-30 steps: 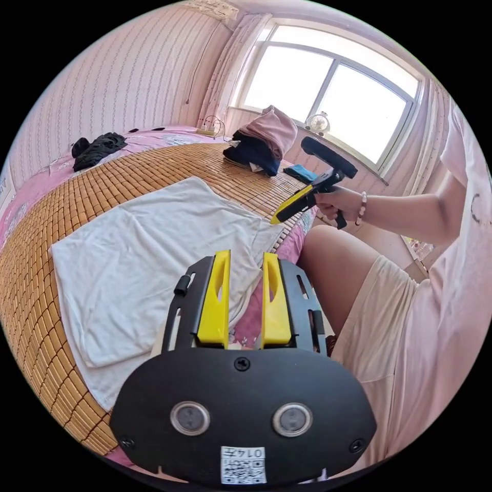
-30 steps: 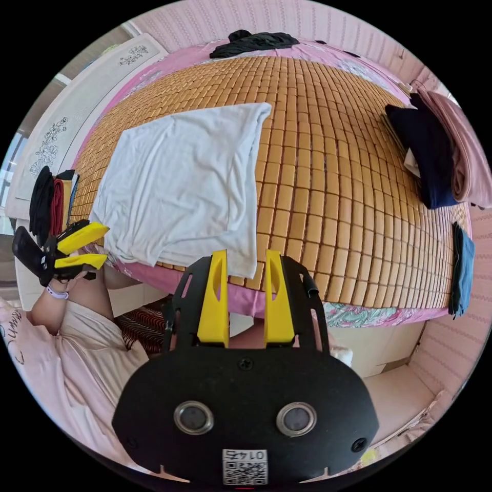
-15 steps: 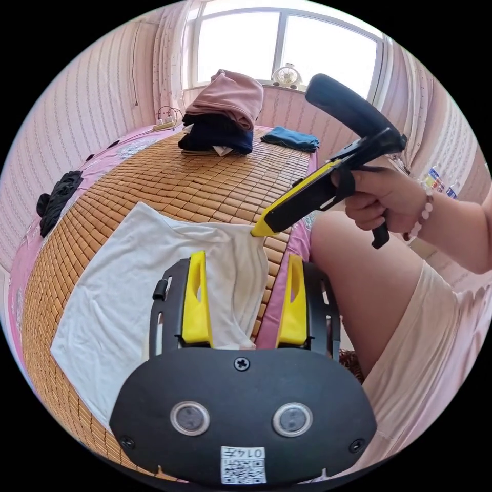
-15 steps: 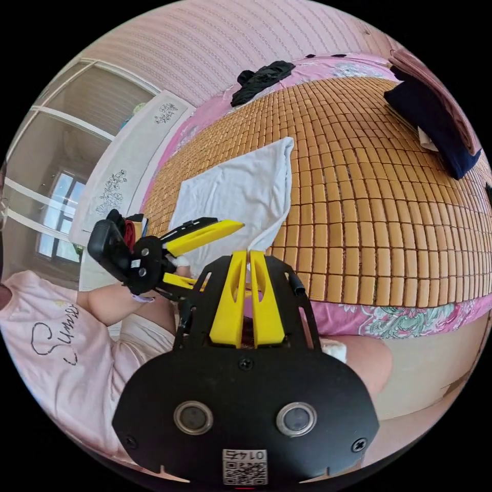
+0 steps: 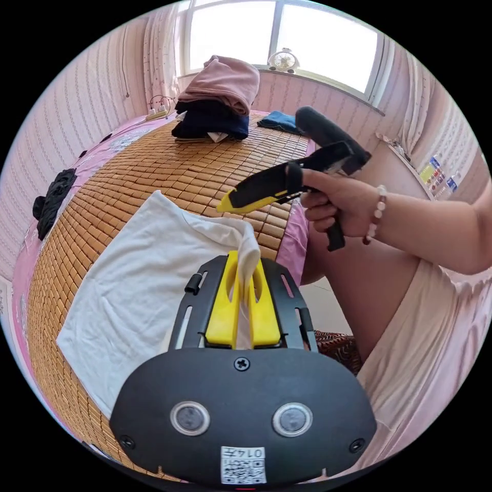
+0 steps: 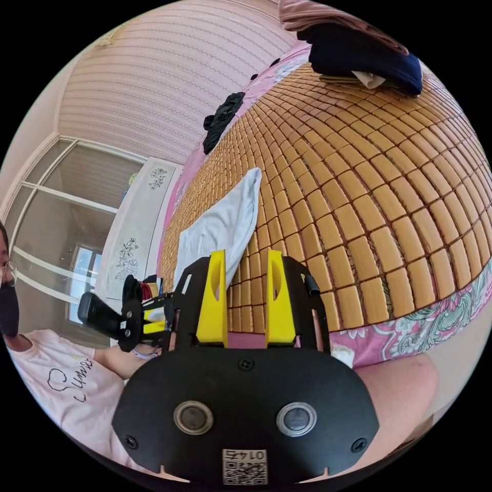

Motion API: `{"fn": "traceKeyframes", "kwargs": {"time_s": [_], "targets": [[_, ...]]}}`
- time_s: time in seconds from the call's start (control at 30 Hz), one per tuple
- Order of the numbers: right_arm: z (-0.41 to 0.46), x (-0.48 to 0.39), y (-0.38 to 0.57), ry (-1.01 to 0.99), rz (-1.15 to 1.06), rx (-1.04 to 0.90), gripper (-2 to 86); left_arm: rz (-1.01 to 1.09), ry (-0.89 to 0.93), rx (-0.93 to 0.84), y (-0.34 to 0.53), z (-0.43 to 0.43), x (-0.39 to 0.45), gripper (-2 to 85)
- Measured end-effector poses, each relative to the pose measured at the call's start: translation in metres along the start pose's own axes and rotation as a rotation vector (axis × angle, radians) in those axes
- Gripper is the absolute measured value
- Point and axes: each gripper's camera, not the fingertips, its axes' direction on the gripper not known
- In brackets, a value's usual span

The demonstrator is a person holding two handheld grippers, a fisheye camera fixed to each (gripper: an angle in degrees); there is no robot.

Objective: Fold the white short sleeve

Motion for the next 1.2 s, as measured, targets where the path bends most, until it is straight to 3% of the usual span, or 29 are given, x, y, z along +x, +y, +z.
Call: {"fn": "traceKeyframes", "kwargs": {"time_s": [0.13, 0.27, 0.4, 0.57, 0.67, 0.87, 1.03, 1.2], "targets": [[0.001, 0.005, -0.011, 0.068, 0.02, 0.072, 11.6, 0.106, 0.048, 0.042, 0.024, -0.03, 0.024, -1.0], [-0.002, 0.008, -0.017, 0.133, 0.057, 0.086, 3.7, 0.115, 0.083, 0.072, 0.042, -0.05, 0.032, -1.0], [-0.032, -0.001, -0.012, 0.103, 0.028, 0.144, 1.8, 0.064, 0.094, 0.103, 0.051, -0.068, 0.028, -1.0], [-0.084, -0.042, -0.012, 0.119, -0.099, 0.244, 1.3, -0.037, 0.118, 0.269, 0.056, -0.106, 0.014, -0.9], [-0.085, -0.084, -0.027, 0.121, -0.214, 0.204, 1.5, -0.16, 0.137, 0.368, 0.068, -0.133, -0.006, -0.9], [0.018, -0.18, -0.07, 0.045, -0.39, 0.0, 3.9, -0.45, 0.017, 0.411, 0.123, -0.177, -0.062, 0.1], [0.135, -0.213, -0.09, 0.284, -0.356, -0.223, 11.1, -0.775, -0.155, 0.117, 0.19, -0.174, -0.125, 8.6], [0.182, -0.242, -0.081, 0.361, -0.534, -0.286, 12.7, -0.875, -0.141, 0.099, 0.224, -0.189, -0.142, 9.8]]}}
